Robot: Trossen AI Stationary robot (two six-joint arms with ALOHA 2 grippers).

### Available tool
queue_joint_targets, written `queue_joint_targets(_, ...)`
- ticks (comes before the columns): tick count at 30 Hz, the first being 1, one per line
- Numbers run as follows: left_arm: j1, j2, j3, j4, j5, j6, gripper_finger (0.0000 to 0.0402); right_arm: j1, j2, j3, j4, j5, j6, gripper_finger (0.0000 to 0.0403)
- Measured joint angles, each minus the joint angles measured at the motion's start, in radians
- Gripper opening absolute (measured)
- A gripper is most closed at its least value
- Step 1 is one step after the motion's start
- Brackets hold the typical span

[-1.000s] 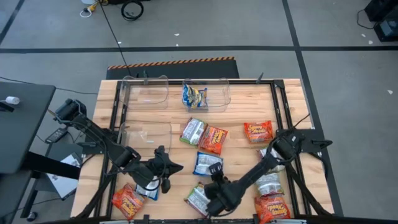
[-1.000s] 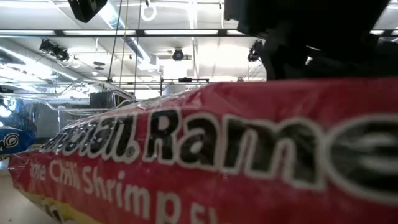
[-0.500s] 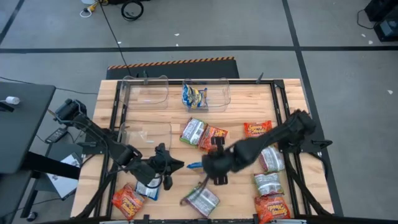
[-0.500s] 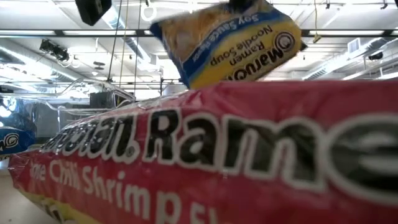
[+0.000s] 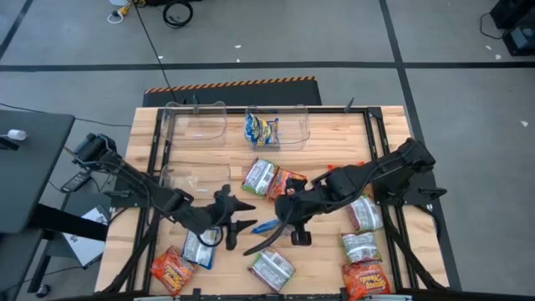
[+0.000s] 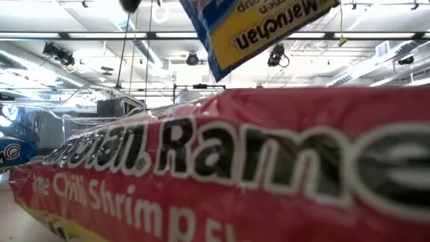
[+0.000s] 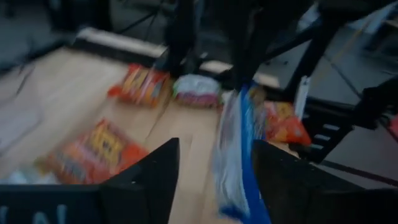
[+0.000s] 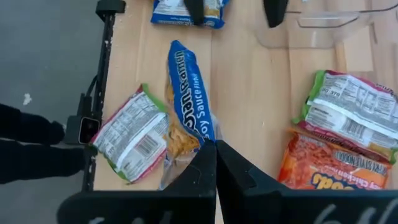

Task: Sort Maruchan noodles
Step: Put the blue noodle pack into the right transparent bin

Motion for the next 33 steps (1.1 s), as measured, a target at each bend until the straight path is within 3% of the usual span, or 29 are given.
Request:
queue_joint_targets(8, 0.067, 0.083, 0.002, 0.198, 0.207, 0.259, 0.0253, -0.005, 0.011, 0.0, 0.05, 0.011, 0.006, 0.0002)
queue_joint_targets(17, 0.072, 0.206, 0.049, 0.193, 0.181, 0.389, 0.0251, -0.019, 0.011, 0.0, 0.137, 0.001, -0.006, 0.0003)
queue_joint_targets(21, 0.074, 0.227, 0.081, 0.17, 0.183, 0.42, 0.0219, -0.02, 0.008, 0.0, 0.206, 0.004, -0.039, 0.0006)
queue_joint_targets(26, 0.074, 0.216, 0.108, 0.151, 0.168, 0.441, 0.0146, -0.029, 0.001, 0.035, 0.2, 0.007, -0.083, 0.0013)
queue_joint_targets(33, 0.074, 0.183, 0.227, -0.039, 0.115, 0.536, 0.0067, -0.038, -0.024, 0.225, 0.069, 0.059, -0.123, 0.0038)
